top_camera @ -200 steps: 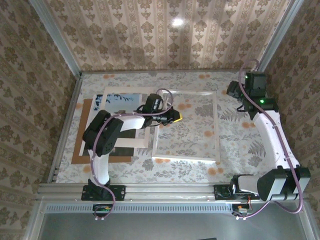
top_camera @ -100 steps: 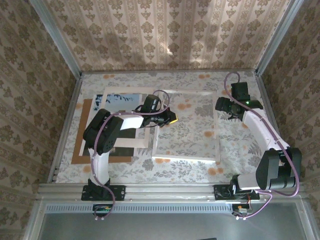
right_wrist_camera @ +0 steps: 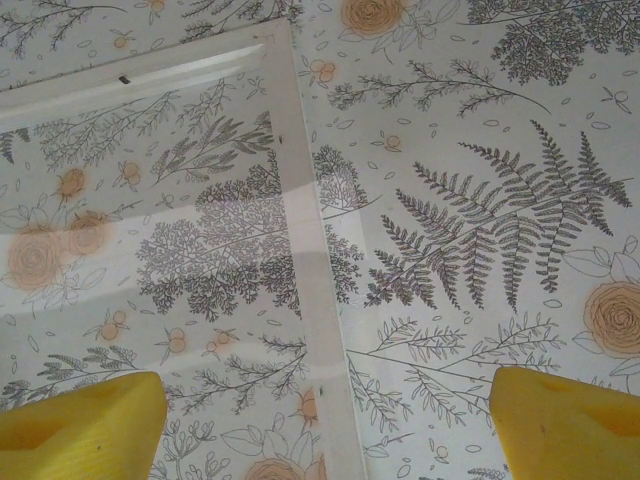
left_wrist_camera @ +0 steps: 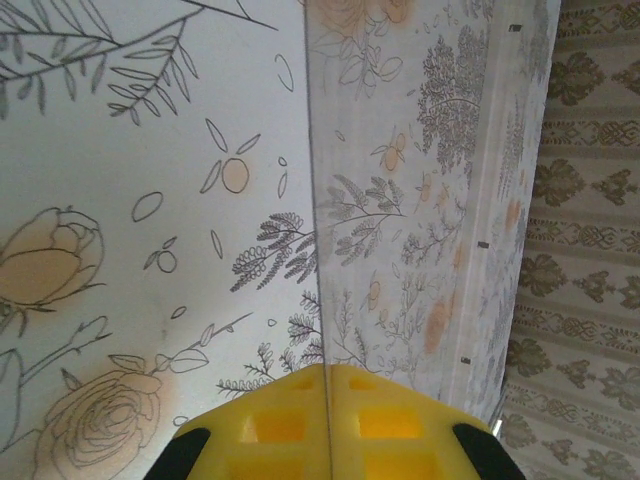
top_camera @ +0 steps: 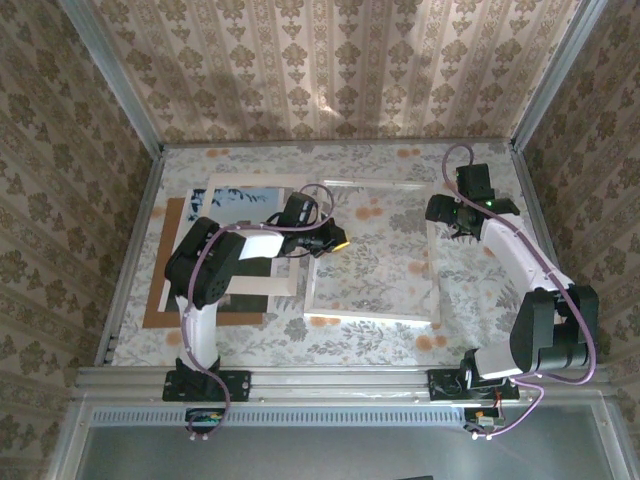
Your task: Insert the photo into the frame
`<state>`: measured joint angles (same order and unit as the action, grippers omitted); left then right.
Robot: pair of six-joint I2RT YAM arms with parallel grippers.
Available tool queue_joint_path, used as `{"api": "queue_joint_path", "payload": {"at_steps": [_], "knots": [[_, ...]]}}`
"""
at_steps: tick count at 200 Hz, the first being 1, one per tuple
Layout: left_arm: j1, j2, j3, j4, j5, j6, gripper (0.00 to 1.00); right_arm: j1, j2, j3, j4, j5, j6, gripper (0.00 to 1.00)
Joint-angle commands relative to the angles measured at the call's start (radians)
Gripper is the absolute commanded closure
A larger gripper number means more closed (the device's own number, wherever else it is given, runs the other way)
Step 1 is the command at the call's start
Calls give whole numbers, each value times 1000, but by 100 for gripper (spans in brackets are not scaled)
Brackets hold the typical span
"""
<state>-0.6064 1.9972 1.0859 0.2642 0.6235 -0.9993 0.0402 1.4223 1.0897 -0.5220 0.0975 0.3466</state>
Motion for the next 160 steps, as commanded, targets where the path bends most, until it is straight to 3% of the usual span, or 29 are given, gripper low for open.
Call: {"api": "queue_joint_path", "payload": {"at_steps": [1, 160], "knots": [[10, 21, -15, -12, -2, 2, 100, 6, 4, 6, 5, 1, -6, 14], [15, -3, -15, -85, -1, 49, 100, 9, 24, 4, 8, 4, -9, 14]]}}
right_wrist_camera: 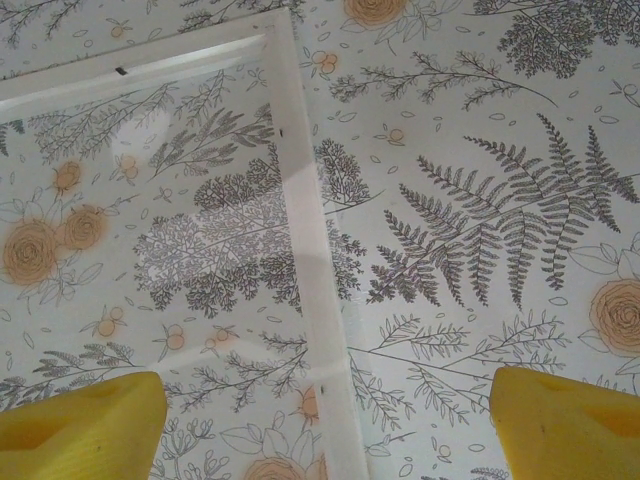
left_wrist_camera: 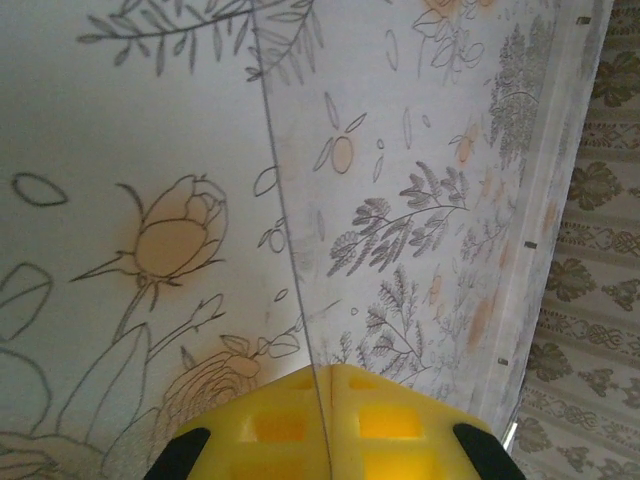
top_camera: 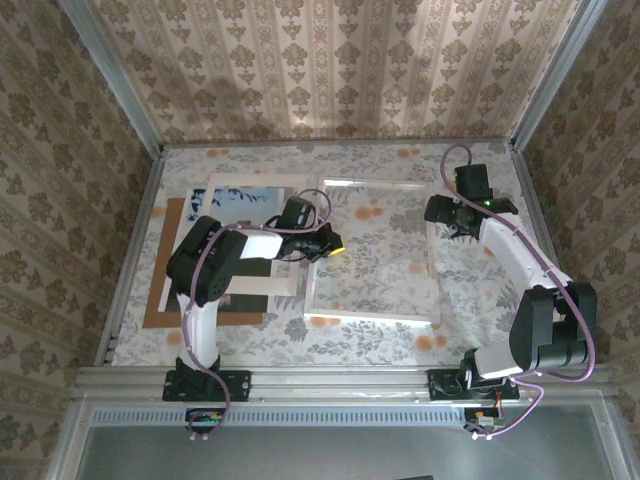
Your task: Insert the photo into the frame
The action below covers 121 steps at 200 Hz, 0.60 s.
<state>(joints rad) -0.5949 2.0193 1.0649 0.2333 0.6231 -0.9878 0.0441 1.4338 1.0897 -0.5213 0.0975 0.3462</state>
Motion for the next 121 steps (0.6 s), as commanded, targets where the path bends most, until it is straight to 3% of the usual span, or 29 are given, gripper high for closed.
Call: {"api": "queue_joint_path", "payload": {"at_steps": [1, 121], "knots": [[4, -25, 6, -55, 0, 38, 100, 5, 13, 4, 7, 4, -9, 14], [-19, -87, 65, -198, -59, 176, 100, 5, 28, 1, 9, 2, -10, 14]]}}
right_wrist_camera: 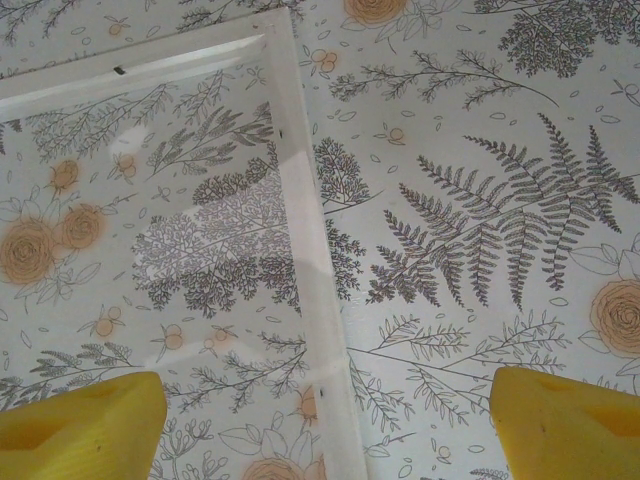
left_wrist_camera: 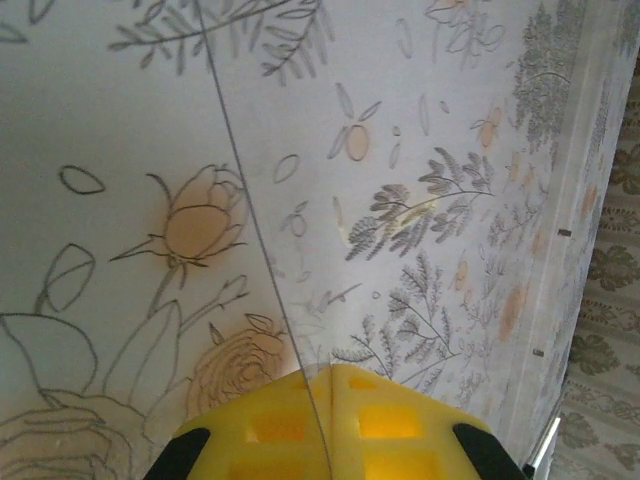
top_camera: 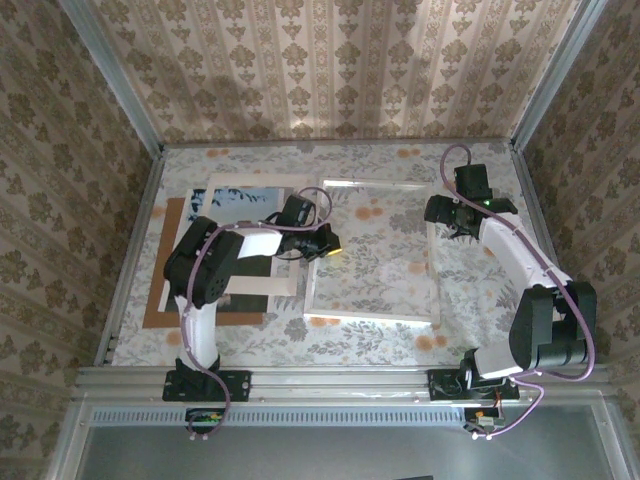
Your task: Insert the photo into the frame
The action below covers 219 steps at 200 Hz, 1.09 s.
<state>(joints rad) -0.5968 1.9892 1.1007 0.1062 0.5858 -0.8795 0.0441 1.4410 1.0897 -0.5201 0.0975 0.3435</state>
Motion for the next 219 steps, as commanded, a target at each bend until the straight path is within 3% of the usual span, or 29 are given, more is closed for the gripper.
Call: {"api": "queue_joint_path", "payload": {"at_steps": [1, 101, 219], "knots": [[-18, -57, 30, -71, -21, 68, 100, 5, 21, 1, 7, 2, -8, 14], [-40, -84, 74, -178, -83, 153, 100, 5, 25, -2, 7, 5, -12, 14], [-33, -96, 60, -178, -61, 154, 100, 5, 31, -2, 3, 10, -17, 14]]}}
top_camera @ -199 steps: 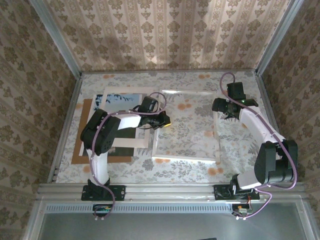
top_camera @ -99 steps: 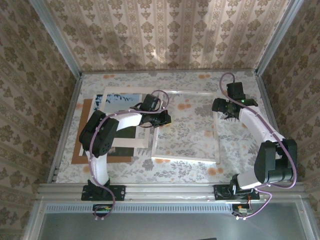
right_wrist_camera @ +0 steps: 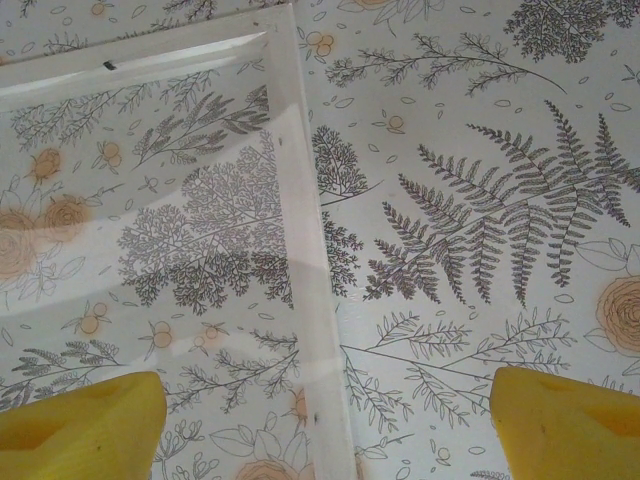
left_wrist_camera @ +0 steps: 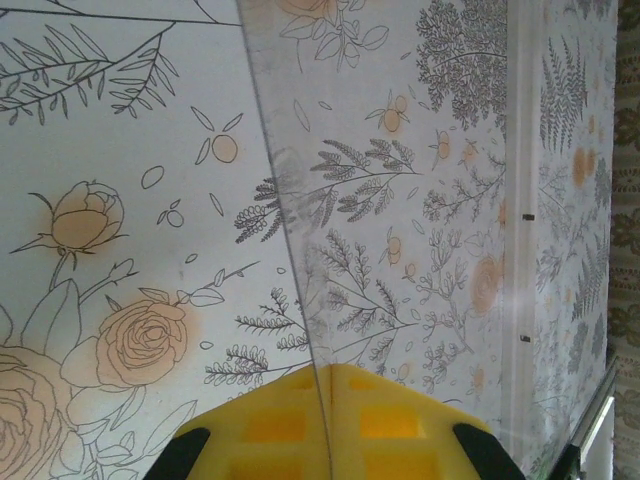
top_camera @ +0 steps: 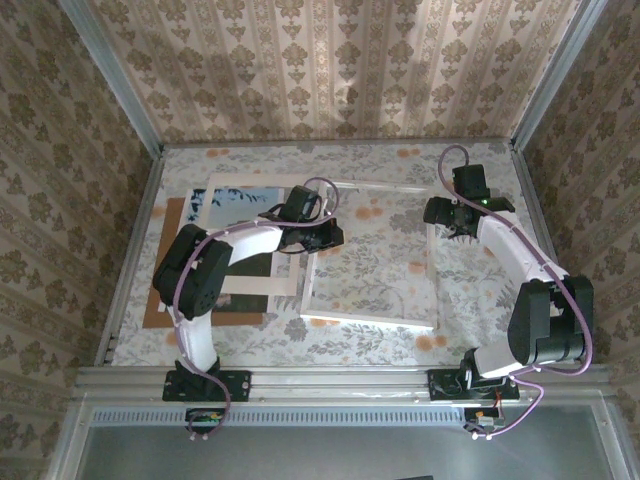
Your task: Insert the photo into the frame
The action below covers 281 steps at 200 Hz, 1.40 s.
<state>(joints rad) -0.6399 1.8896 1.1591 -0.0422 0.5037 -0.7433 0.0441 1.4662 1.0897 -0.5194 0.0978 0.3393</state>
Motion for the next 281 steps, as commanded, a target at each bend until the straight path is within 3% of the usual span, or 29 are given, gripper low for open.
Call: {"api": "queue_joint_path", "payload": {"at_steps": [1, 281], "knots": [[11, 4, 1, -30, 21, 18, 100, 5, 5, -2, 2, 10, -14, 14], [51, 65, 23, -65, 21, 85, 100, 7, 16, 8, -5, 10, -23, 14]]}}
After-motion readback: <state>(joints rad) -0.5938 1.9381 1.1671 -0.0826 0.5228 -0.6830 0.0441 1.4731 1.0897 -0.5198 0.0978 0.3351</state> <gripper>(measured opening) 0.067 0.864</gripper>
